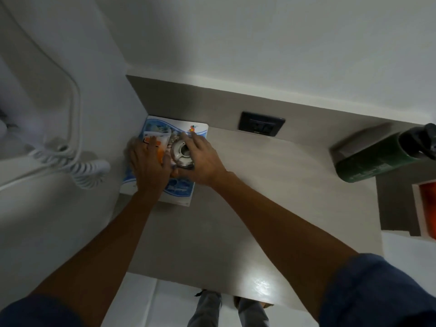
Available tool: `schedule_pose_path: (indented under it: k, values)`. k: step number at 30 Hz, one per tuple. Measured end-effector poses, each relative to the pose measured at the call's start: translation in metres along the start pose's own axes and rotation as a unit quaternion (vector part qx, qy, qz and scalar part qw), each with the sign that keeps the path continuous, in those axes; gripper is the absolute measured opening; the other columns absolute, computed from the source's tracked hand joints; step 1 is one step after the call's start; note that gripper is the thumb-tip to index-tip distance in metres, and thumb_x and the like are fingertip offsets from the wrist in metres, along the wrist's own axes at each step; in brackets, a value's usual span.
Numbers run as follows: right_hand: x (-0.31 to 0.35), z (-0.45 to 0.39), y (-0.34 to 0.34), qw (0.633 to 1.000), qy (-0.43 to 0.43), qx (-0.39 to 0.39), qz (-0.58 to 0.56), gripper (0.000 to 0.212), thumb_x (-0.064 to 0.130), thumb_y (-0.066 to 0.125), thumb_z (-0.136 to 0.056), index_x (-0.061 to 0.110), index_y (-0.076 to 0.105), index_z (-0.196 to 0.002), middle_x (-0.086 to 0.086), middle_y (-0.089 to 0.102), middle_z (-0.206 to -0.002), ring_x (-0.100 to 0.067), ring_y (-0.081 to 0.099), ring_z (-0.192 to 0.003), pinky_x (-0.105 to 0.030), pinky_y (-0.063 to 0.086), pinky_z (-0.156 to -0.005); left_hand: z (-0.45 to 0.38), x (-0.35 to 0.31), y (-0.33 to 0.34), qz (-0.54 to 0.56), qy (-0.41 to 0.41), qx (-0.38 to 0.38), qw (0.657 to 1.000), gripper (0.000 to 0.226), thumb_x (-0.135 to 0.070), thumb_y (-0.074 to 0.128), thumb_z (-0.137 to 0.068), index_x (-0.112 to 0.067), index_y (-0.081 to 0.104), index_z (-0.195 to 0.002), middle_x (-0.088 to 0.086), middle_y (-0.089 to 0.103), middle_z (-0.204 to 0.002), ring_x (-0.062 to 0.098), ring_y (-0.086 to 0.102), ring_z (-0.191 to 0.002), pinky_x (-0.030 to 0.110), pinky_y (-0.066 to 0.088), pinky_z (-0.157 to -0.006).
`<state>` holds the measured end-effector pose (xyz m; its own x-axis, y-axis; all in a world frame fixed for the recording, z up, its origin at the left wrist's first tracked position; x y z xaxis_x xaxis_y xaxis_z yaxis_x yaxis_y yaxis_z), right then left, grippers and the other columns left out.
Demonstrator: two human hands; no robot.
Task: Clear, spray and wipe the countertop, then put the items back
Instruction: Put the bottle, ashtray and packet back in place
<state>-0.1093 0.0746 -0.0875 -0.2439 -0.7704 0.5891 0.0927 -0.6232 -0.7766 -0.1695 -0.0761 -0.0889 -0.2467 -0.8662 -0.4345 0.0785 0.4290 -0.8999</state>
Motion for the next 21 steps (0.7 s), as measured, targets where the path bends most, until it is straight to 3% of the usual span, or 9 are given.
schedule_pose_path:
  k: [3, 8, 13, 17, 21]
  values:
    - [-0.001, -0.019, 0.013, 0.999, 0.028, 0.018, 0.03, 0.112, 0.059, 0.078, -0.095, 0.022, 0.012, -0.177, -0.013, 0.005, -0.185, -0.039, 0.01, -0.17, -0.05, 0.019, -0.137, -0.002, 0.008, 0.003, -0.007, -0.013, 0.013, 1.0, 0.065, -0.026, 0.066, -0.105, -0.007, 0.044, -0.164, 0.03, 0.034, -0.171, 0.05, 0.028, -0.162, 0.06, 0.018, -0.134]
    - [-0.006, -0.026, 0.011, 0.998, 0.03, -0.026, 0.042, 0.097, 0.055, 0.081, -0.092, 0.021, 0.036, -0.171, -0.014, 0.034, -0.174, -0.038, 0.035, -0.158, -0.049, 0.035, -0.128, -0.01, 0.015, 0.005, 0.056, -0.041, -0.008, 0.998, 0.062, -0.014, 0.071, -0.1, -0.005, 0.052, -0.158, 0.033, 0.046, -0.156, 0.05, 0.045, -0.147, 0.058, 0.036, -0.125]
    - [-0.036, 0.003, -0.014, 0.991, 0.084, -0.085, -0.059, 0.097, 0.043, 0.091, -0.086, 0.009, 0.045, -0.165, -0.017, 0.047, -0.163, -0.038, 0.044, -0.147, -0.048, 0.042, -0.122, 0.002, 0.004, 0.011, 0.165, -0.058, -0.037, 0.984, 0.058, -0.004, 0.073, -0.096, 0.005, 0.055, -0.151, 0.038, 0.044, -0.15, 0.052, 0.048, -0.14, 0.055, 0.049, -0.118]
    - [-0.084, 0.044, -0.048, 0.98, 0.134, -0.124, -0.082, 0.096, 0.03, 0.096, -0.078, 0.009, 0.051, -0.16, -0.015, 0.051, -0.158, -0.04, 0.049, -0.141, -0.044, 0.043, -0.119, 0.022, -0.031, 0.027, 0.212, -0.03, -0.026, 0.977, 0.061, -0.02, 0.068, -0.095, 0.007, 0.057, -0.149, 0.039, 0.048, -0.148, 0.055, 0.049, -0.141, 0.046, 0.04, -0.121]
    - [-0.139, 0.087, -0.082, 0.965, 0.201, -0.155, -0.059, 0.1, 0.049, 0.097, -0.076, 0.013, 0.052, -0.157, -0.01, 0.052, -0.154, -0.034, 0.05, -0.138, -0.04, 0.046, -0.117, 0.045, -0.082, 0.051, 0.213, -0.029, 0.02, 0.976, 0.063, -0.029, 0.064, -0.095, 0.002, 0.058, -0.15, 0.037, 0.05, -0.149, 0.055, 0.047, -0.143, 0.052, 0.038, -0.124]
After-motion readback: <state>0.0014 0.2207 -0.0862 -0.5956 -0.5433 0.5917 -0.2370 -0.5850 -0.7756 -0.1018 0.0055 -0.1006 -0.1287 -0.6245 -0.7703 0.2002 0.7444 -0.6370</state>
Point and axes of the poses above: each hand's wrist, its own z-axis away from the middle knuckle, its own y-axis out of the palm, x = y × z, the point moved 7 cm from there along -z, towards the middle knuckle
